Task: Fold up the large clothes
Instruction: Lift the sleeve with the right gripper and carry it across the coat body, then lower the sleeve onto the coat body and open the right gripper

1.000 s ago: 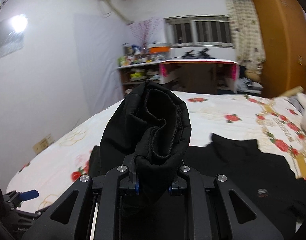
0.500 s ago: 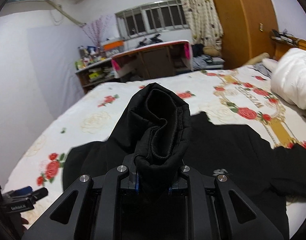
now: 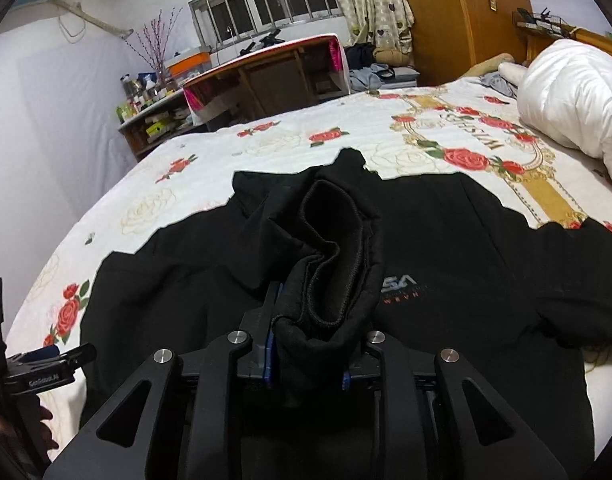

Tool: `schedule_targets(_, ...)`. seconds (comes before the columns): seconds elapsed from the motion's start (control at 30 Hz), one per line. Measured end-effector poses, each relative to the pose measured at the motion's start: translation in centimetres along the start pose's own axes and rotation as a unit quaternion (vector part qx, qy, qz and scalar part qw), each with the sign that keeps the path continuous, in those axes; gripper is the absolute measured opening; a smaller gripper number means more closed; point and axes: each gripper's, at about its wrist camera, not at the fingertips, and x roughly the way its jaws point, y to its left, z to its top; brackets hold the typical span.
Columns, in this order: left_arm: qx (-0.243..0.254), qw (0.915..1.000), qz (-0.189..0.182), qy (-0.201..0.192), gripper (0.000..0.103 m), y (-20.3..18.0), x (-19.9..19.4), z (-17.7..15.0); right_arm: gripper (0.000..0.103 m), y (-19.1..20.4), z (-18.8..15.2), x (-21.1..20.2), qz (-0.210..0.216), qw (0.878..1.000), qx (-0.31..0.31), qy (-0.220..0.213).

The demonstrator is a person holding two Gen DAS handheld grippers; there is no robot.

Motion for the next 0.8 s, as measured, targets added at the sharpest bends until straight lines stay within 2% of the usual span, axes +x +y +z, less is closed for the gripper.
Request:
schedule_targets(0.1, 0.002, 1.0, 0.008, 0.004, 0.103, -0.4, 0.5, -0.2, 0.032, -1.0, -0.1, 0.1, -0.009, 1.0, -0.002, 0.008)
schedule_targets(0.17, 0.003, 0.9999, 0.01, 0.006, 0.103, -0.6, 0.7, -0.3, 0.058, -1.9, -0.4, -0.2, -0.019, 1.0, -0.005, 0.009)
schedule_targets(0.23, 0.006, 0.9999, 0.014, 0.008, 0.103, -0.8, 0.9, -0.3, 0.069, -3.1, -0.6, -0.8, -0.023, 1.0, 0.0, 0.007)
schedule_targets(0.37, 0.007, 0.9997, 0.02, 0.009, 0.103, -1.0, 0.9, -0.5, 0.069, -5.3, -0.6, -2.4, -0.031, 0.999, 0.013, -0.001)
schedule_targets(0.47, 0.007, 0.9997, 0.019, 0.011, 0.103, -1.2, 0.9, -0.5, 0.069, -6.2, -0.2, -2.9, -0.013, 0.999, 0.032, -0.002)
schedule_targets(0.63, 0.004, 0.9997, 0.019, 0.014, 0.103, -1.3, 1.2, -0.6, 0.069, -5.8, 0.3, 0.5, -0.016, 0.999, 0.006, 0.05)
schedule_targets(0.7, 0.006, 0.9996, 0.02, 0.017, 0.103, -1.4, 1.4, -0.6, 0.066, -6.1, 0.3, 1.9, -0.006, 0.997, 0.019, 0.071)
schedule_targets(0.8, 0.006, 0.9996, 0.022, 0.019, 0.103, -1.4, 1.7, -0.6, 0.045, -6.5, 0.5, 3.8, -0.006, 0.995, 0.032, 0.092)
